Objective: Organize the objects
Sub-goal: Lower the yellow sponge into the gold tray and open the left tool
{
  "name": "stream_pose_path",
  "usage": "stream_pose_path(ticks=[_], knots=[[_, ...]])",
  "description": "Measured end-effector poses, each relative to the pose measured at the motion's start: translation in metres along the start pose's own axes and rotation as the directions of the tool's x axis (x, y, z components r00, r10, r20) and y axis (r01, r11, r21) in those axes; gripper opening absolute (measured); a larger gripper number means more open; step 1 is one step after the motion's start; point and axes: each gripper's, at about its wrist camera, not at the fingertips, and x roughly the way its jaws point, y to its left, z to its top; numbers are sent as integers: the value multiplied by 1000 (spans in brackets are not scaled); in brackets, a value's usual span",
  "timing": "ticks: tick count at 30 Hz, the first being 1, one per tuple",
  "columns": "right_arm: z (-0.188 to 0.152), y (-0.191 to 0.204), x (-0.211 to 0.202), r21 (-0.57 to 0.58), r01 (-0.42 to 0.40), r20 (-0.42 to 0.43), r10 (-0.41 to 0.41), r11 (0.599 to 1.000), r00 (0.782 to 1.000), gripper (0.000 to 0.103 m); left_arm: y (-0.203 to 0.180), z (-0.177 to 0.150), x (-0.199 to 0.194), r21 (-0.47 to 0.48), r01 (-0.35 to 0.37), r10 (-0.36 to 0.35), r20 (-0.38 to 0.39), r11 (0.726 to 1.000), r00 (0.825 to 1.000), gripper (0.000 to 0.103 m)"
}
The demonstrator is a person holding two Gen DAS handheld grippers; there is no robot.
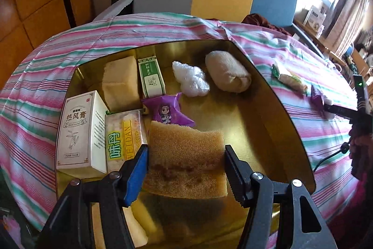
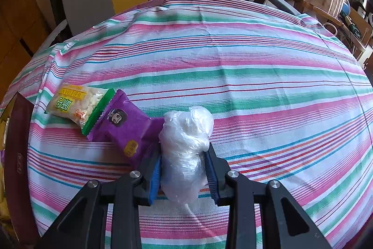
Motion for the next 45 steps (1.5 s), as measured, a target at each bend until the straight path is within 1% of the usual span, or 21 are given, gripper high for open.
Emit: stream_pose_path(ticks=[5, 13, 17, 21, 23, 26, 28, 30, 31, 33, 34, 35, 37, 40, 42, 45], knots=[[-2, 1, -1, -3, 1, 0, -1, 1000, 1000, 34, 0, -2, -1, 3, 3, -3, 8, 1000, 1000, 63], [-3, 0, 0, -15, 11, 4, -11, 1000, 1000, 34, 2, -11, -7, 15, -15, 15, 9, 1000, 1000, 63], [-3, 0, 0, -15, 12, 4, -12, 1000, 1000, 34, 4, -17, -3, 13, -25, 25, -7, 1000, 1000, 64], [-3, 1, 0, -14, 14, 3, -14, 1000, 1000, 34, 1, -21, -5, 30, -32, 32, -9, 999, 999, 64], [-3, 2, 0, -12, 14, 4, -14, 1000, 1000, 34, 1, -24, -6, 27, -19, 20, -23, 999, 1000, 64], [-3, 2, 0, -13, 15, 3, -15, 1000, 1000, 34, 2, -29, -13, 15, 29, -28, -41, 999, 999, 64], [-2, 2, 1, -16, 17, 3, -17, 1000, 1000, 34, 1, -31, -15, 18, 35, -34, -47, 999, 998, 65], [-2, 2, 1, -16, 19, 3, -19, 1000, 1000, 34, 0, -33, -10, 33, 31, -28, -77, 999, 997, 66], [-2, 2, 1, -16, 19, 2, -19, 1000, 1000, 34, -1, -34, -5, 40, 15, -11, -96, 999, 995, 67], [-2, 3, 0, -15, 19, 2, -19, 1000, 1000, 34, -3, -36, 2, 38, -10, 14, -113, 999, 994, 75], [-3, 3, -1, -14, 20, 2, -20, 1000, 1000, 34, -4, -37, 3, 36, -15, 19, -114, 999, 993, 77], [-4, 2, -1, -14, 20, 2, -20, 1000, 1000, 34, -5, -39, 3, 37, -16, 20, -112, 999, 993, 79], [-4, 2, -1, -15, 20, 2, -20, 1000, 1000, 34, -5, -39, 2, 38, -24, 28, -104, 999, 994, 81], [-5, 3, -2, -13, 20, 1, -20, 1000, 1000, 34, -2, -39, -5, 32, -25, 27, -76, 999, 997, 83], [-5, 2, -3, -13, 20, 1, -20, 1000, 1000, 34, 0, -38, -11, 28, -29, 30, -52, 999, 998, 87], [-4, 1, -2, -10, 18, -2, -18, 1000, 1000, 34, 4, -38, -19, 22, -26, 27, -32, 999, 999, 88]])
